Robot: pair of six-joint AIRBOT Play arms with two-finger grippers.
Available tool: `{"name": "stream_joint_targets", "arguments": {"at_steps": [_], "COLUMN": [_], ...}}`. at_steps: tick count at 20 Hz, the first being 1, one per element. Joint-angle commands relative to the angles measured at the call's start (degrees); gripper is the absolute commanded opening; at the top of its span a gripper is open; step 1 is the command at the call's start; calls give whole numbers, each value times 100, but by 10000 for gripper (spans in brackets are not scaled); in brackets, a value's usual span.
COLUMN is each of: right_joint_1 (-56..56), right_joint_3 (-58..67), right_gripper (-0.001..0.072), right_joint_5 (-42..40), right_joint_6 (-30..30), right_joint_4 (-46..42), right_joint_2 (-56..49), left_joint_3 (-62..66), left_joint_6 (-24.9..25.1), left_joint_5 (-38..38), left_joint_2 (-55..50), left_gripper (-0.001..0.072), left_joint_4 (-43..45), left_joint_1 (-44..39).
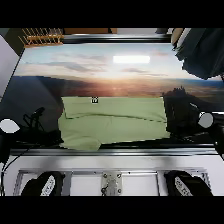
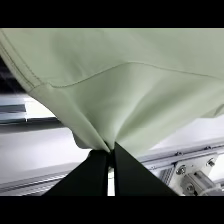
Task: Fold the clothes and pants, and hang the long-sleeved shirts on hangers.
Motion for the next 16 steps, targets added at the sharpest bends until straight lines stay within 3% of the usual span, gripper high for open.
{"name": "stream_joint_targets", "arguments": {"at_steps": [1, 5, 12, 16], "right_joint_1": [0, 4, 11, 11], "right_joint_3": [721, 1773, 3412, 3799], "right_gripper": [8, 8, 8, 8], "right_joint_5": [317, 295, 232, -260], "right_joint_6": [-166, -260, -315, -310], "right_joint_4": [-57, -55, -55, 0], "right_joint_2": [-605, -1652, -3342, -3895], "left_joint_3": [470, 1652, 3576, 4419], "left_joint_6": [-46, -17, 35, 33], "left_joint_5": [-44, 457, 494, 450], "left_joint_2": [-457, -1602, -3661, -4575], "left_gripper": [8, 8, 9, 9], "left_joint_4": [33, 26, 11, -39], "left_joint_1": [-234, -278, -284, -297]}}
